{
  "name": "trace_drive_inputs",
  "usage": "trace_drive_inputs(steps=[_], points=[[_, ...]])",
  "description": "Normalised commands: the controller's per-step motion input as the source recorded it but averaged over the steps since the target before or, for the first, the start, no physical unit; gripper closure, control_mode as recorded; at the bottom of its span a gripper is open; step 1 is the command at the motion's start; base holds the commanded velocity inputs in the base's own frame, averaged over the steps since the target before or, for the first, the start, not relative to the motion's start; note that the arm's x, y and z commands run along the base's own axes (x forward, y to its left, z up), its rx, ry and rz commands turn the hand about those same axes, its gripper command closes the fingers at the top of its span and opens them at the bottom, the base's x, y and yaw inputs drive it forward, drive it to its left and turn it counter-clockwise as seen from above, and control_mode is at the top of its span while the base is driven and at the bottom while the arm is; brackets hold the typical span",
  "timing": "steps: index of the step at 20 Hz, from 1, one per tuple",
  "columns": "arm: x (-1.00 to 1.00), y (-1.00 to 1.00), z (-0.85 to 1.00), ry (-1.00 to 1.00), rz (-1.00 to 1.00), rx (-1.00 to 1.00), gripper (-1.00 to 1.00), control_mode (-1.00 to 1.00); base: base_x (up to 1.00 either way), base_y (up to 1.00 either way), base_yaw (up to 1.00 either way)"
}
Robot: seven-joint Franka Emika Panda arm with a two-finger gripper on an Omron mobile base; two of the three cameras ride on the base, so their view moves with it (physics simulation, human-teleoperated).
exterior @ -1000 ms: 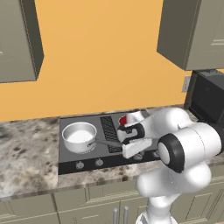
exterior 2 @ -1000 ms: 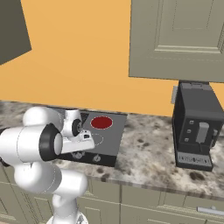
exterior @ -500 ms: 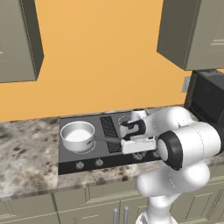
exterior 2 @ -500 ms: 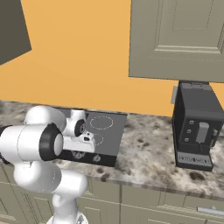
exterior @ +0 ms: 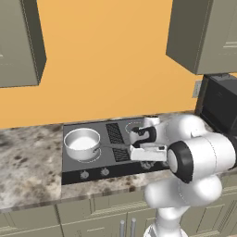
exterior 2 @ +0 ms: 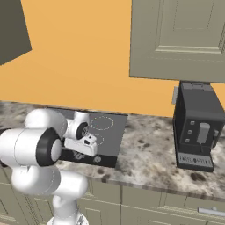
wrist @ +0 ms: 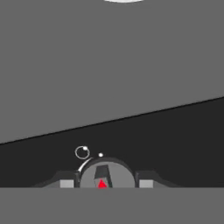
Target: Turn off the rear right burner of the stove.
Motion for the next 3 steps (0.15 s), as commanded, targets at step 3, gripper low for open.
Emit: trace_drive_inputs(steps=[3], points=[[-0.02, 0.0, -0.02, -0.03, -0.57, 0.0, 1.0, -1.0, 0.0, 0.0, 0.0]])
